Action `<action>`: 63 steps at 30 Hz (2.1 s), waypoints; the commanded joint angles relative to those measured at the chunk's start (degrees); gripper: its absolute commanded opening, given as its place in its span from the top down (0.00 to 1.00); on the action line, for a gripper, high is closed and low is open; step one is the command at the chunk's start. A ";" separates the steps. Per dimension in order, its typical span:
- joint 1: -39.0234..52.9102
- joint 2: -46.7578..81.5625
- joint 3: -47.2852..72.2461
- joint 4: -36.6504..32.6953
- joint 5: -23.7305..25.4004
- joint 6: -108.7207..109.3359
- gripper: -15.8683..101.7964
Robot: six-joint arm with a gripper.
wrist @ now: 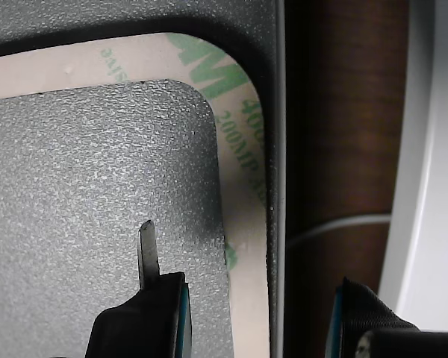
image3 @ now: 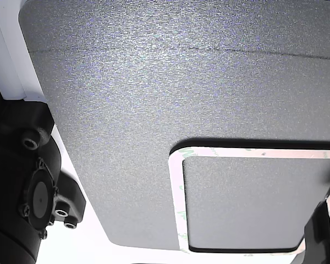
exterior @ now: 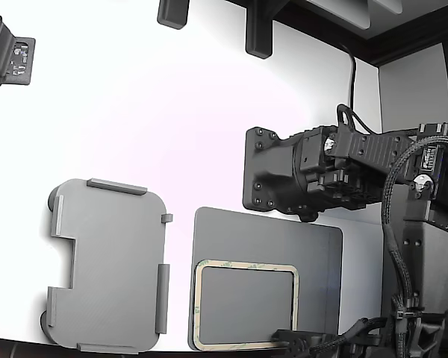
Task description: Grab top frame and put it into gray box.
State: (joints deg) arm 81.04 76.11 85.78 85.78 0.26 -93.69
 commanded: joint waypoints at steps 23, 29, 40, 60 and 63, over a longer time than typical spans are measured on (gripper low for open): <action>0.00 0.18 -0.09 -1.85 1.32 -1.32 0.34; 0.00 0.35 0.53 -2.81 1.41 -1.32 0.38; 0.00 1.05 2.20 -4.04 1.76 -2.02 0.48; 0.09 3.16 -5.45 -2.37 2.72 7.12 0.95; -0.18 3.96 -9.49 0.18 6.24 19.16 0.95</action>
State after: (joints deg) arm 81.65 77.70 80.24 85.25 4.57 -84.20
